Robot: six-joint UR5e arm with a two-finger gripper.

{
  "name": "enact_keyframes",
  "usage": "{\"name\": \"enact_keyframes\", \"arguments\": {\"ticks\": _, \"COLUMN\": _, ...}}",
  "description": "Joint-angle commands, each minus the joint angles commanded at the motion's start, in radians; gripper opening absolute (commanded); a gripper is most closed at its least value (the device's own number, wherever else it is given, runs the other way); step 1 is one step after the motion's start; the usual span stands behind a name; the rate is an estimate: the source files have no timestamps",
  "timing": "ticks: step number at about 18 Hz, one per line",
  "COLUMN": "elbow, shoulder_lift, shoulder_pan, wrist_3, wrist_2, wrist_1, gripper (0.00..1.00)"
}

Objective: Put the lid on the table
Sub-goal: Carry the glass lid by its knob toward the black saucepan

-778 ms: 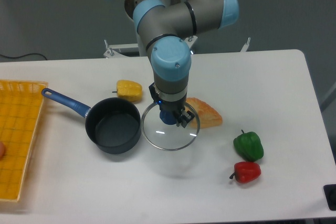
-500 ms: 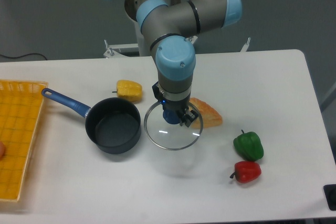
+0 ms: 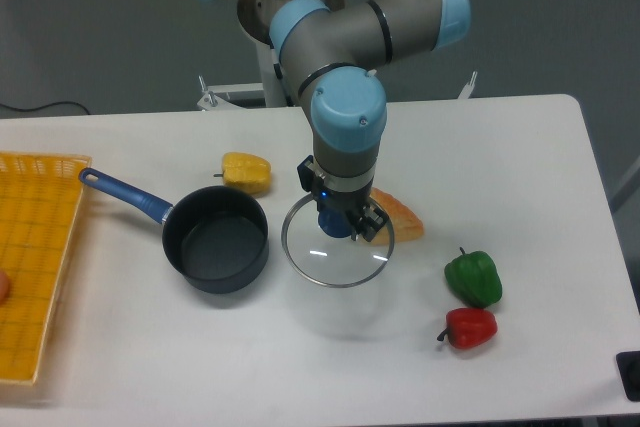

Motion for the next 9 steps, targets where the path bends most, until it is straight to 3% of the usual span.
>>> {"name": "enact_keyframes", "arguments": {"ticks": 9, "elbow": -0.002, "shoulder_lift": -0.051, "shoulder_pan": -0.003, "wrist_3": -0.049, "wrist_2": -0.003, "wrist_1": 0.069, "gripper": 0.47}}
